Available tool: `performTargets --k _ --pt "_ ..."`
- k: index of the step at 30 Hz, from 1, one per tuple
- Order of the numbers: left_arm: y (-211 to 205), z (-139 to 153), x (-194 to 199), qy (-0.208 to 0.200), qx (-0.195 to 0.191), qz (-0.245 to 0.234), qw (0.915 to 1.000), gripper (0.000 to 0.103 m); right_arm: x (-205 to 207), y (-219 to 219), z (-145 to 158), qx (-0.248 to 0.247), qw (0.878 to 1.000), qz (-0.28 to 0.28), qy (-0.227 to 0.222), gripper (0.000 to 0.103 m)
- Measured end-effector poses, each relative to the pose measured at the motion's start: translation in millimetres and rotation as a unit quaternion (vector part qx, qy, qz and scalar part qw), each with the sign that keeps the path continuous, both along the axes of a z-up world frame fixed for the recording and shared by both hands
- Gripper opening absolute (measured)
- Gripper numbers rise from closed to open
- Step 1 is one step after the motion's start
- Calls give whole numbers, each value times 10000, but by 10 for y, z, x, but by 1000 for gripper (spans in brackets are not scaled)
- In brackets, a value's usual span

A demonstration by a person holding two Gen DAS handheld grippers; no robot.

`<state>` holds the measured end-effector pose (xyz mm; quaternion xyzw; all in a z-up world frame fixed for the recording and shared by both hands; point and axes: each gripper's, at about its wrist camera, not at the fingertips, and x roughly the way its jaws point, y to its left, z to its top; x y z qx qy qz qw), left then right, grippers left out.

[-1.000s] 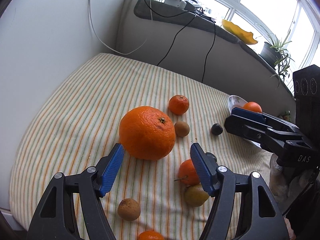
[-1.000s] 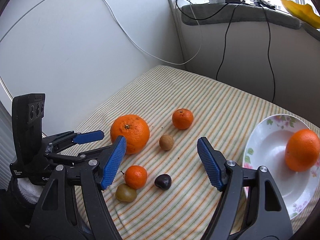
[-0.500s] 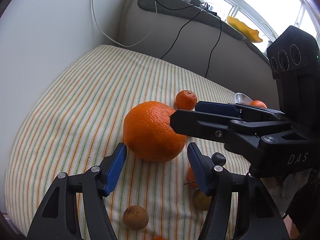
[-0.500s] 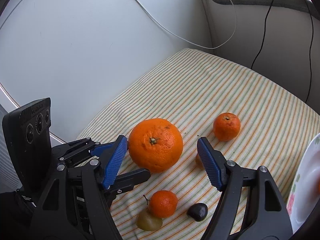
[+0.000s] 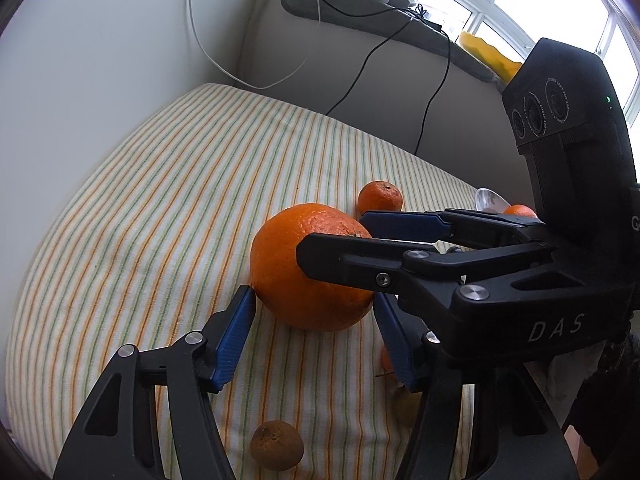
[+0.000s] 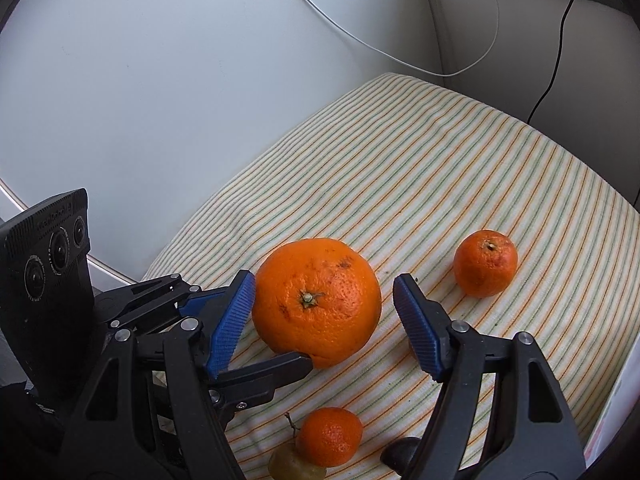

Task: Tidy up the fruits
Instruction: 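Close the right gripper around the large bumpy tangerine, then lift the tangerine with the right gripper and carry it to the plate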

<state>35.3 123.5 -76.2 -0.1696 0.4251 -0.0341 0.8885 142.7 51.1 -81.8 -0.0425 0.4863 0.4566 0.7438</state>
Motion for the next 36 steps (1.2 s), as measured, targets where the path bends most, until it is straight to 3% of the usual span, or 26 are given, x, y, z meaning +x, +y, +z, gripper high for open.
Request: performTargets --k 3,23,36 --pt "-7 -8 20 7 -34 -14 10000 61 20 61 -84 -11 9998 82 201 75" --pt "-58 177 -69 -207 8 -18 9998 60 -119 -56 84 140 9998 -77 -90 72" --pt "-334 370 -79 -441 74 -306 9985 60 -174 -397 239 294 9984 -393 -285 72"
